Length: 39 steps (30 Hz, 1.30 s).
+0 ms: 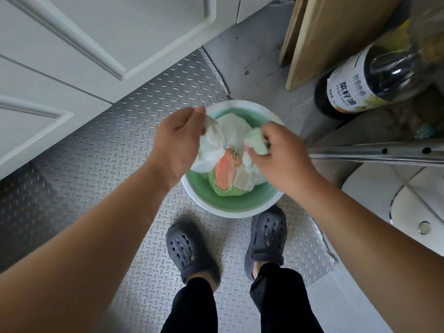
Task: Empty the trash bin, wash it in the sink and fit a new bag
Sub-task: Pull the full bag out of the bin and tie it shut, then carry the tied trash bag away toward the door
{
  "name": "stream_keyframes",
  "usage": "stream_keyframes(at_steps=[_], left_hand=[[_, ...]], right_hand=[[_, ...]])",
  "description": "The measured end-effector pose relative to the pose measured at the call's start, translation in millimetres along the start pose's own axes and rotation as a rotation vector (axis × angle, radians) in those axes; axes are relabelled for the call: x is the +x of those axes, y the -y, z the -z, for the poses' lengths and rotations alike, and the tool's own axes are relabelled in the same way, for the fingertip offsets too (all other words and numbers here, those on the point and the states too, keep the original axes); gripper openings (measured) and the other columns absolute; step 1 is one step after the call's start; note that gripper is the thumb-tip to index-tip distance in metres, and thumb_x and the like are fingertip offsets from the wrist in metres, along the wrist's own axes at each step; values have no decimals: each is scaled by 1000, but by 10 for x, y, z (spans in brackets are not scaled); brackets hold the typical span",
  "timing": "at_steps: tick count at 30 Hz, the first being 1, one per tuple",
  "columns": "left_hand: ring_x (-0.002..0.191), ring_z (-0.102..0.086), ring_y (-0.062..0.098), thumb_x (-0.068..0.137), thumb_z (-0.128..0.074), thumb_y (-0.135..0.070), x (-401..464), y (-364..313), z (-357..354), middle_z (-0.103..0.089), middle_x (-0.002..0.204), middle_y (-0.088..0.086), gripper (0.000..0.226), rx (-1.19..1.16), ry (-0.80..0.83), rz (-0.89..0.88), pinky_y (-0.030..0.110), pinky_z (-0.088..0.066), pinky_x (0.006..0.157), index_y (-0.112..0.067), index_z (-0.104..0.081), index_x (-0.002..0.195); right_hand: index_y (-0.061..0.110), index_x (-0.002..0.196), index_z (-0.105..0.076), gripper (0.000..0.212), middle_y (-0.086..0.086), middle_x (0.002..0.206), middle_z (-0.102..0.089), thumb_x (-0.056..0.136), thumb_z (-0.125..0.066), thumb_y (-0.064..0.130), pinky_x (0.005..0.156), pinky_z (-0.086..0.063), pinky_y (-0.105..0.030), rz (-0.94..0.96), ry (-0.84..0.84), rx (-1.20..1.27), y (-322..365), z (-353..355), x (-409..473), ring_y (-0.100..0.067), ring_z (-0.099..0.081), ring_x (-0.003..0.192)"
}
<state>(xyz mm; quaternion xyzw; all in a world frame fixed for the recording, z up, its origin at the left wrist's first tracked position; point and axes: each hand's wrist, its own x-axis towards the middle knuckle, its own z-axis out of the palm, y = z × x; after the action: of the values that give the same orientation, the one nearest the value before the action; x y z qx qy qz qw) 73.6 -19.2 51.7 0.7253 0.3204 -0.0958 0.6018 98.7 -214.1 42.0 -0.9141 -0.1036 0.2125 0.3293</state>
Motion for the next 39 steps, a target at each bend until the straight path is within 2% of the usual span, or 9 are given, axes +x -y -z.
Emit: stream_keyframes(at_steps=[3,6,9,15,20,23,29,35,39], left_hand=[[69,-48,18,101,-51,-26,-27,-141,-104,-56,77,13,39,1,71,0,30,-39,63,8,-65,90],[72,-53,16,101,-52,-25,-39,-193,-112,-62,79,9,35,24,80,16,30,-43,70,3,-69,88],[74,-53,17,100,-53,-30,-41,-189,-52,-65,83,9,37,7,62,83,32,-41,70,0,-70,89],[81,-62,18,99,-51,-42,-256,-22,241,-69,89,1,37,-10,125,298,32,-50,73,-12,-69,89],[97,-66,27,100,-53,-27,-822,108,673,-70,99,10,23,295,177,496,40,-55,85,-9,-66,96],[98,-65,31,101,-51,-27,-1352,51,957,-69,107,20,31,489,201,594,50,-54,94,0,-65,108],[102,-63,29,100,-49,-35,-2409,-326,1145,-68,112,14,35,607,266,659,46,-51,95,-8,-62,119],[92,-64,19,96,-52,-34,-3459,-1151,1224,-69,96,2,21,551,286,662,42,-54,91,-18,-64,95],[93,-61,14,97,-50,-37,-3926,-1726,1380,-65,99,-4,24,653,350,566,29,-49,77,-18,-64,98]], right_hand=[[18,112,-57,35,12,83,-57,82,-75,23,67,-39,-26,-5,221,104,272,-163,207,-14,-56,76],[24,94,-58,19,13,76,-59,84,-73,28,70,-45,-30,-48,354,139,356,-274,339,-15,-60,76],[27,74,-54,21,9,65,-56,89,-68,31,64,-44,-33,-73,321,99,316,-303,368,-17,-57,66],[29,65,-50,30,8,61,-56,92,-63,30,57,-40,-30,-132,296,74,346,-243,209,-14,-55,60],[26,69,-52,27,8,67,-58,94,-62,29,56,-40,-27,-150,321,34,630,33,-154,-18,-57,67],[21,92,-64,9,1,83,-65,96,-59,28,66,-42,-28,-183,304,49,805,291,-400,-21,-60,77],[8,107,-68,31,-2,79,-61,99,-54,34,65,-37,-27,-218,213,-14,1209,814,-746,-23,-54,71],[12,99,-67,22,-2,82,-62,96,-56,31,59,-39,-28,-179,364,-65,1704,1564,-1322,-27,-62,79],[15,106,-67,26,-6,90,-67,88,-61,34,63,-42,-29,-99,451,-254,2073,2151,-1770,-30,-63,85]])
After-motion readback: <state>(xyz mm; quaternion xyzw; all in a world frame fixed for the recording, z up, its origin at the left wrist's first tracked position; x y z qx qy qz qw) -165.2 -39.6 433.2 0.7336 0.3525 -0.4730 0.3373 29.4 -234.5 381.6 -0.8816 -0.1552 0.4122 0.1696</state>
